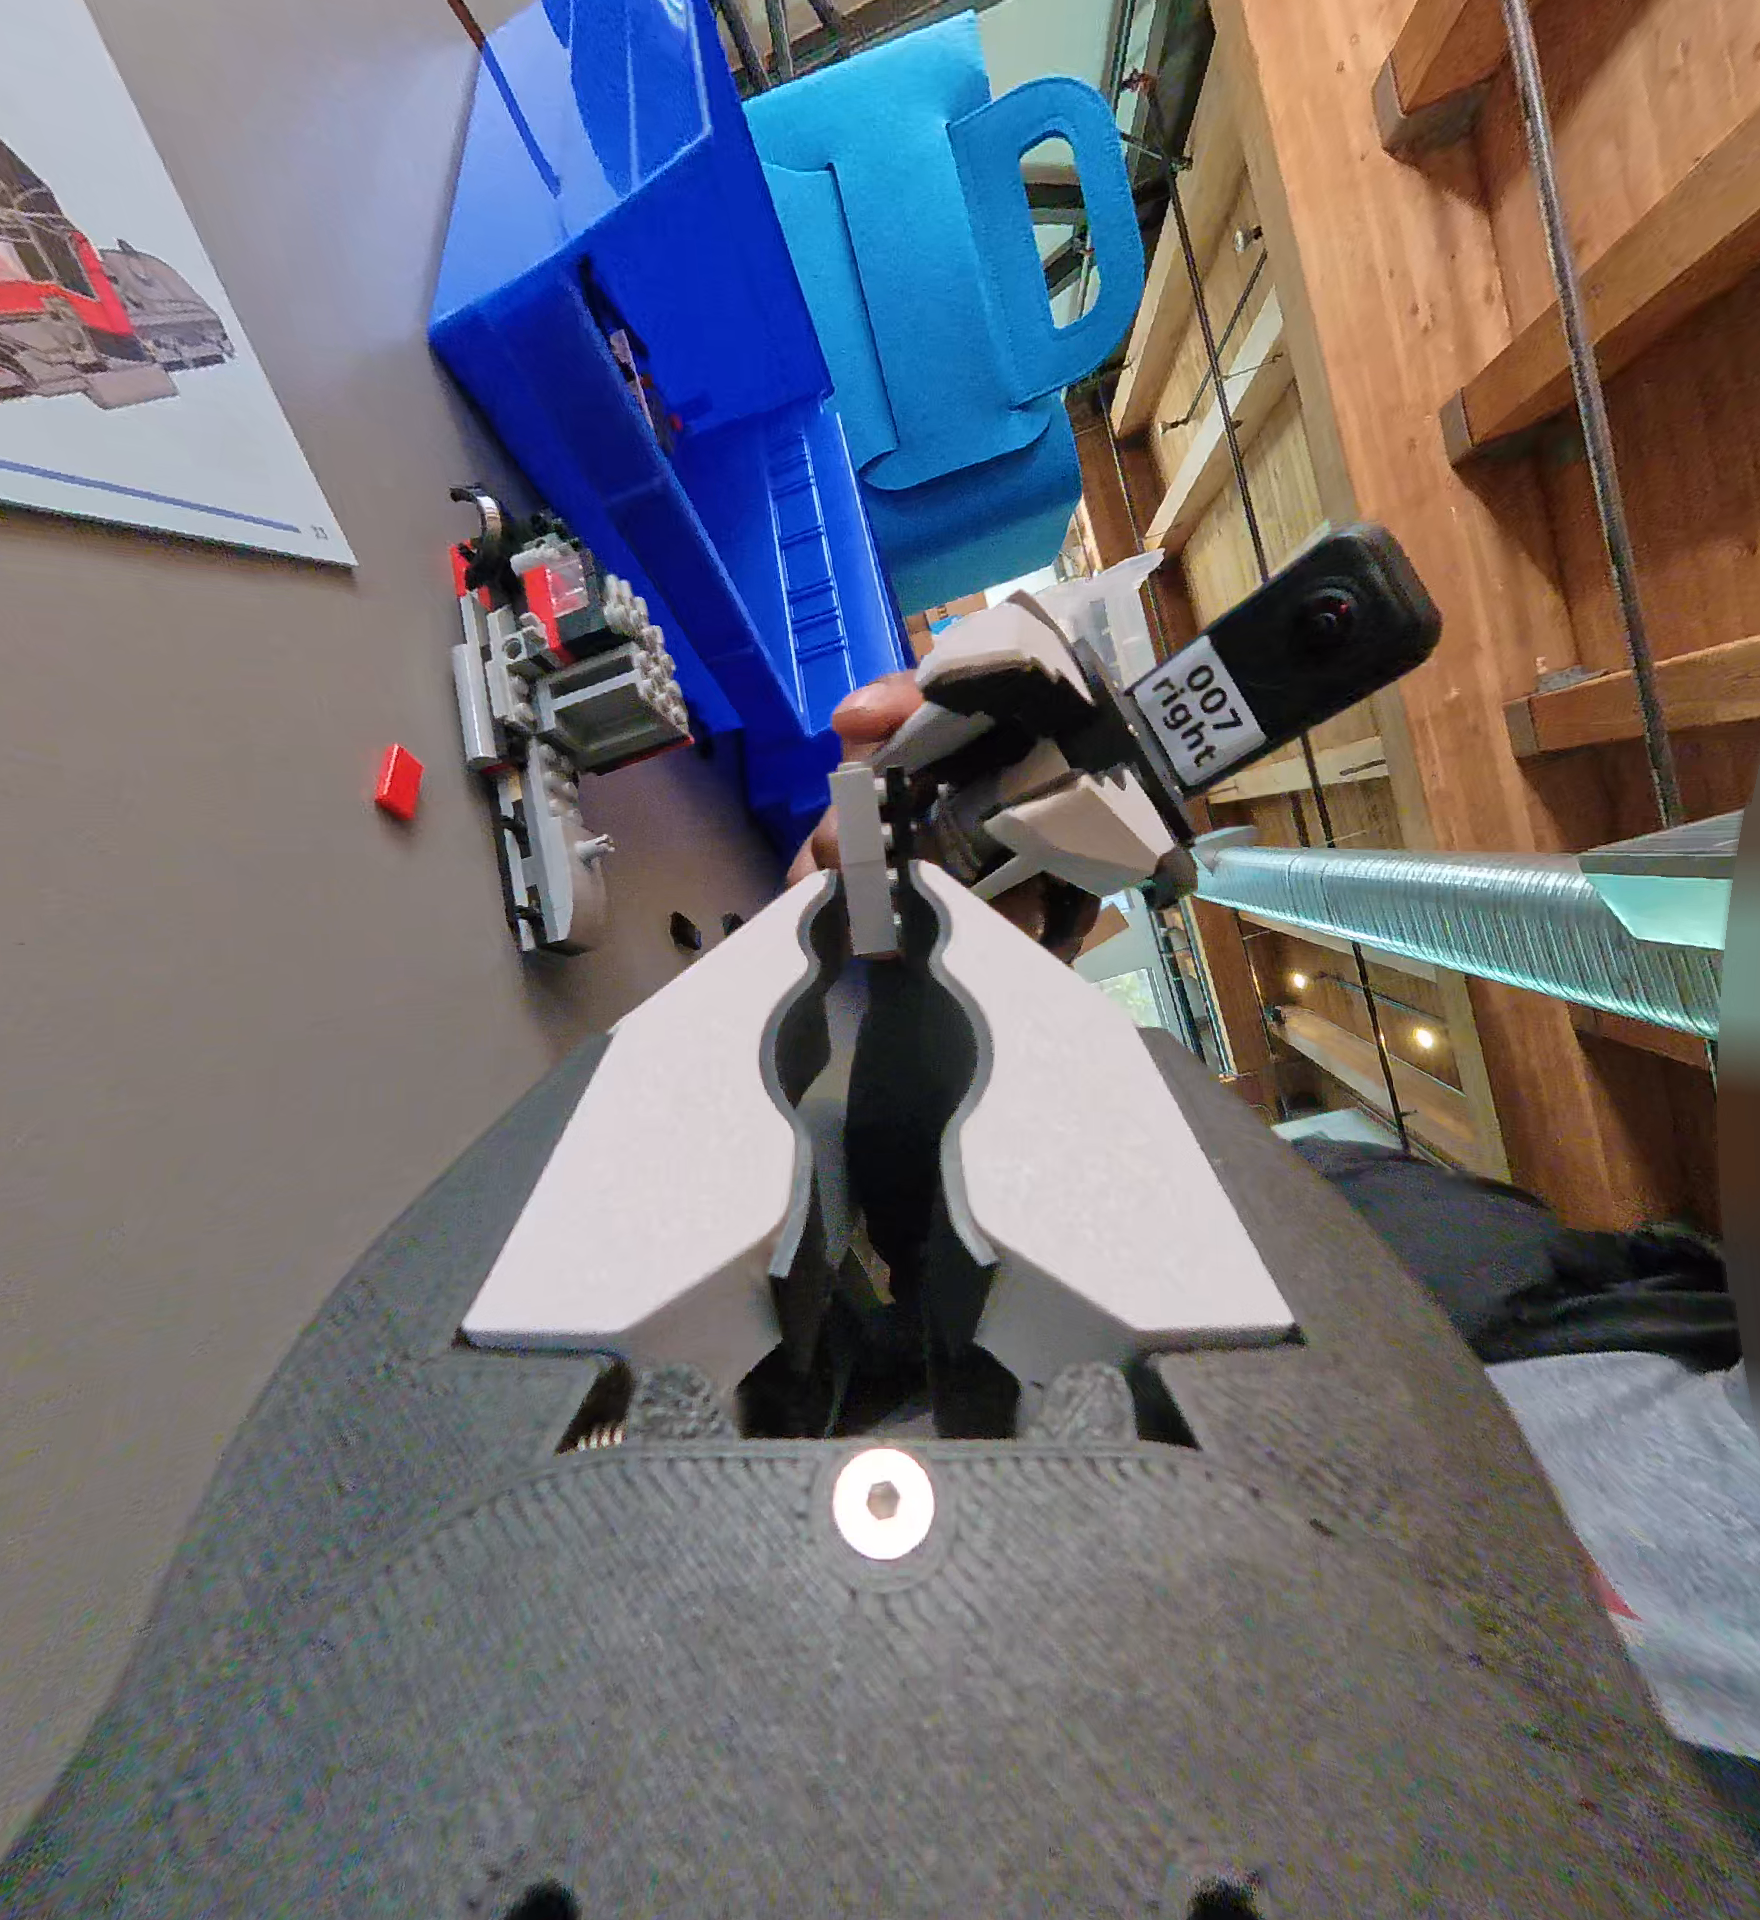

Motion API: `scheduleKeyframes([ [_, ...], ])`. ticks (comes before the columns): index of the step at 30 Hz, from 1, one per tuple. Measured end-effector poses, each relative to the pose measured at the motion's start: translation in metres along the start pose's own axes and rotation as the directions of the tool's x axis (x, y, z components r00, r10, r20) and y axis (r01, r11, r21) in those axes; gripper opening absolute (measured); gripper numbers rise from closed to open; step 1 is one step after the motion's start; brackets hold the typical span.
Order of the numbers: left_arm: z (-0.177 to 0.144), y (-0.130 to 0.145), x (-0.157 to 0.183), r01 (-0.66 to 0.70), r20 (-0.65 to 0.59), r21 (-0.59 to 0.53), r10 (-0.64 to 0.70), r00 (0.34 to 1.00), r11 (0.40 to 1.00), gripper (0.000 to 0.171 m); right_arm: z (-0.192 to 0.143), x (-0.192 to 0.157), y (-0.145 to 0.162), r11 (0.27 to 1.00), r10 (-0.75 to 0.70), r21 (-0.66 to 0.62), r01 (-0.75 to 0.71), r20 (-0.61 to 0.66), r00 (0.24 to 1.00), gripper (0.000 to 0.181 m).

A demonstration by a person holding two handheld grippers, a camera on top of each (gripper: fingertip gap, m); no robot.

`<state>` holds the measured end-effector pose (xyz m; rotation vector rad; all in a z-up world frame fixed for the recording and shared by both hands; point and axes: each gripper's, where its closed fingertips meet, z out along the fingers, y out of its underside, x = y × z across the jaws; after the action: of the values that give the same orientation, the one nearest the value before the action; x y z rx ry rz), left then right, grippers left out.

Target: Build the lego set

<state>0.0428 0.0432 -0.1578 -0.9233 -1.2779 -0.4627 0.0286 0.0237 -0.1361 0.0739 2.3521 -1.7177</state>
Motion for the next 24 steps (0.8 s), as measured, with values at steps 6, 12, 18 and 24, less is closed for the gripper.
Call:
scheduleKeyframes([
  [6, -0.005, -0.003, -0.011, 0.011, 0.012, 0.023, -0.011, 1.000, 1.000, 0.010, -0.002, 0.002, -0.003, 0.999, -0.034, 0.031, 0.035, -0.047, 0.998, 0.024],
  [12, -0.005, -0.005, -0.016, 0.023, 0.010, 0.062, -0.024, 1.000, 0.998, 0.010, -0.006, 0.012, -0.009, 0.994, -0.028, 0.098, 0.039, -0.112, 0.993, 0.025],
  [18, 0.000, -0.004, -0.021, 0.026, 0.012, 0.077, -0.027, 1.000, 0.997, 0.010, -0.007, 0.017, -0.006, 0.993, -0.006, 0.117, 0.020, -0.125, 0.992, 0.026],
  [24, 0.001, -0.002, -0.028, 0.041, 0.020, 0.077, -0.042, 0.999, 0.996, 0.010, -0.002, 0.020, 0.003, 0.996, 0.006, 0.086, 0.005, -0.125, 0.992, 0.026],
])
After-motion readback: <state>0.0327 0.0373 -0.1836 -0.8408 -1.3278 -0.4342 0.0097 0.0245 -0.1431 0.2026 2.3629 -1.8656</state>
